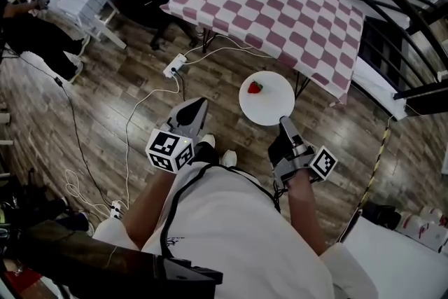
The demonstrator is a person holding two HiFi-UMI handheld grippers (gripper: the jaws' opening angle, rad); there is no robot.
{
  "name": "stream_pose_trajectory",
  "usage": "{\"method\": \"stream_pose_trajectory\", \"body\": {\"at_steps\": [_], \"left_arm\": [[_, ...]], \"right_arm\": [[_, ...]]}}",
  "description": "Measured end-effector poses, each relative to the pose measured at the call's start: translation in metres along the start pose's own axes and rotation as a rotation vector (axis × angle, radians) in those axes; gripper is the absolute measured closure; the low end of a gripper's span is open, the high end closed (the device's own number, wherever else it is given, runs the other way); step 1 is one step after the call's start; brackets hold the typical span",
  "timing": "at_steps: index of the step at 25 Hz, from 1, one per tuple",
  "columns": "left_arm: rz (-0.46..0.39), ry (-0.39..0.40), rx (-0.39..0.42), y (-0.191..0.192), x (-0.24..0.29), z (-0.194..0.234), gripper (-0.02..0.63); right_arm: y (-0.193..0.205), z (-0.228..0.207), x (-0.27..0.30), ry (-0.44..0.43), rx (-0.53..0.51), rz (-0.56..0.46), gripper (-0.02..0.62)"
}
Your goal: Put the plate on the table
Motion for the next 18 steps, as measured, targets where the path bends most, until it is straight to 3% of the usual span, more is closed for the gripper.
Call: {"method": "stream_pose_trajectory", "body": {"at_steps": [11, 18], "left_arm": [[0.005, 0.035, -0.007, -0.006, 0.032, 0.023, 0.600], [0.022, 0.089, -0.006, -0.027, 0.086, 0.081, 0.600]], "right_arm": [[-0.008, -0.006, 0.024, 0.005, 0.008, -0.037, 0.573], [-0.032, -0.013, 0.086, 0.005, -0.004, -0.088, 0.574]]}}
Point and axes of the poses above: the fingertips, and each gripper's own axes: x forward along the fingers, z to its left, y out of its underside, the point moved 10 cm from there along -x, backward along the fingers, and after that the axes turned 4 degrees about z, right-handed, at the moved point
